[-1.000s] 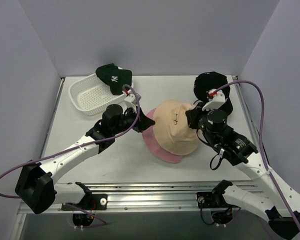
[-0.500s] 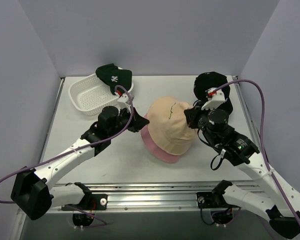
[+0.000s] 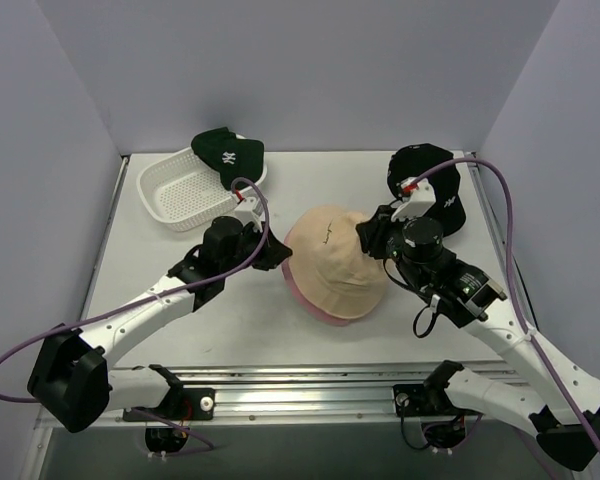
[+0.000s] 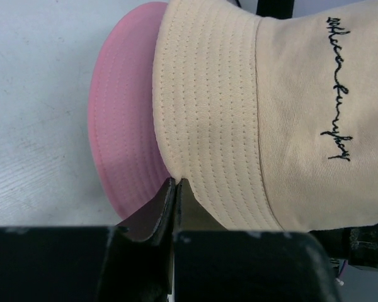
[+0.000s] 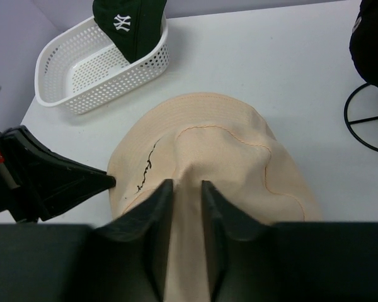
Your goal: Stack the hats
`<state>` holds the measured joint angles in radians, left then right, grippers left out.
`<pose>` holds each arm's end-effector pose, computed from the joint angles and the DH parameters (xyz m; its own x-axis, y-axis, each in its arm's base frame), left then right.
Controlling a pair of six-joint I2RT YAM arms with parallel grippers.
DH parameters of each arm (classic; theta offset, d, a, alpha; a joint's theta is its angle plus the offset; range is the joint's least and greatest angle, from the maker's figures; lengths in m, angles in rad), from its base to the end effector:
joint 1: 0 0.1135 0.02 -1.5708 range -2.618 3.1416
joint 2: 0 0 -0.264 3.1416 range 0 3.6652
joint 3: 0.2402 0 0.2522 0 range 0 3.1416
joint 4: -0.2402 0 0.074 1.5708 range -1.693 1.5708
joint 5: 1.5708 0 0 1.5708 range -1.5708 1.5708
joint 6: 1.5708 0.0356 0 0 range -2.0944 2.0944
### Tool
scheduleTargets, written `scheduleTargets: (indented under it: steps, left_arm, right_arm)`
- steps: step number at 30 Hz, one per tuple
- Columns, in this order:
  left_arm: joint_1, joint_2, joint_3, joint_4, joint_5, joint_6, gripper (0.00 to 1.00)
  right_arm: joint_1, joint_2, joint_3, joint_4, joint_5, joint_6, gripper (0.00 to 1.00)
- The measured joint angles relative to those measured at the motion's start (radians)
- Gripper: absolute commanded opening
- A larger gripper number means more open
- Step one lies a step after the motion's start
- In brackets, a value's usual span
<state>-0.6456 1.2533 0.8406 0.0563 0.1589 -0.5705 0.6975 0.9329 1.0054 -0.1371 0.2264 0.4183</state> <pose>0.2269 -0.1780 0.2829 -0.6194 -0.2011 -0.7589 0.4492 0.7020 -0.5526 0.1670 0.1295 0.3962 -0.2297 0.3240 -0.9178 -0.3950 0.8308 0.3921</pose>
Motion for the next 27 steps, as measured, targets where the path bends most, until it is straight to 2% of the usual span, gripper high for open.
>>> scheduleTargets:
  steps: [2,3,6,12,17,20,23,27]
  left_arm:
    - [0.005,0.017,-0.018,0.001,-0.004,-0.002,0.02]
    - [0.008,0.025,-0.026,0.003,-0.004,-0.003,0.02]
    - [0.016,0.053,-0.047,0.008,-0.005,-0.006,0.02]
    - [0.019,0.074,-0.058,0.023,-0.005,-0.013,0.02]
    - [0.020,0.087,-0.058,0.037,-0.005,-0.014,0.02]
    - [0.020,0.095,-0.058,0.038,-0.005,-0.014,0.02]
    - [0.020,0.102,-0.058,0.039,-0.006,-0.013,0.02]
    - [0.020,0.105,-0.058,0.040,-0.006,-0.013,0.02]
  right_arm:
    - [0.000,-0.002,0.000,0.005,0.009,0.002,0.37]
    - [0.000,-0.004,0.000,0.006,0.013,0.001,0.45]
    - [0.000,-0.019,0.000,0.011,0.024,0.005,0.56]
    - [-0.038,-0.037,0.063,-0.010,0.064,0.016,0.61]
    - [-0.279,-0.034,0.065,0.002,-0.064,0.053,0.61]
    - [-0.453,-0.007,0.031,0.016,-0.212,0.074,0.61]
    - [-0.602,-0.008,-0.066,0.045,-0.355,0.106,0.61]
    - [-0.726,-0.049,-0.245,0.097,-0.508,0.145,0.58]
